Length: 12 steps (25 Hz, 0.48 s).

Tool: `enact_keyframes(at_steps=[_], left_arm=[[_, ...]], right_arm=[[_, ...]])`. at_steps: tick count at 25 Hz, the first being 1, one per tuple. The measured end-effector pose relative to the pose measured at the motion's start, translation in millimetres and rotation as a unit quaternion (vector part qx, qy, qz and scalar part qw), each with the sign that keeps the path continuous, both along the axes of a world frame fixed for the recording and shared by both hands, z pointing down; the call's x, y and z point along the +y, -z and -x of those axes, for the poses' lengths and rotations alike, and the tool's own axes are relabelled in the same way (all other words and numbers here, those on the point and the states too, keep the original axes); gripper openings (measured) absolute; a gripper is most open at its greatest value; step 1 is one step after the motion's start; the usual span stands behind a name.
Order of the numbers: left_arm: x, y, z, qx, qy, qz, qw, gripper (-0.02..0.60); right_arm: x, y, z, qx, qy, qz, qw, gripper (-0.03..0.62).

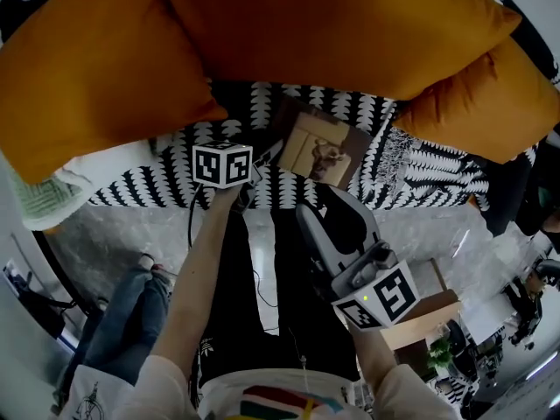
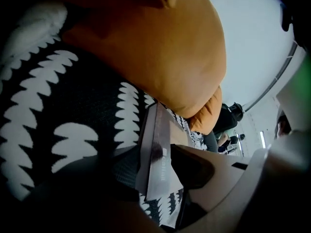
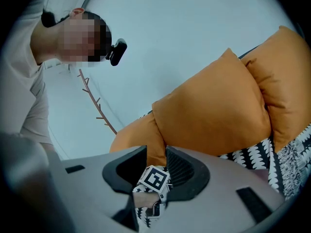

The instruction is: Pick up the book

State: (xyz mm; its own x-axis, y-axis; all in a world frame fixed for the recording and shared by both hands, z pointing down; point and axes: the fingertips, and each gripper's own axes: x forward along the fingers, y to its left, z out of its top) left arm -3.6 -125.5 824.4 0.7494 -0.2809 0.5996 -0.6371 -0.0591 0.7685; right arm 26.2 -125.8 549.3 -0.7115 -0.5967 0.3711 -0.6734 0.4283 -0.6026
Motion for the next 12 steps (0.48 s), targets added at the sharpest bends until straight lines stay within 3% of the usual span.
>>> enact_keyframes(at_steps=[4, 6, 12], left_arm=[[3, 11, -24, 0.015, -0.018, -0.014, 0.9996, 0.192], [6, 16, -37, 0.020, -0.030, -0.021, 0.9991, 0.152], [3, 28, -54, -0.016, -0.065, -0.067, 0.9955, 0.104]], right_arm=[[1, 1, -9, 0.000, -0.011, -0.003, 1.000, 0.135], [1, 0, -16, 0.001, -0.017, -0.004, 1.000, 0.135], [0, -3, -34, 0.011, -0.036, -0.001, 0.999, 0.135]])
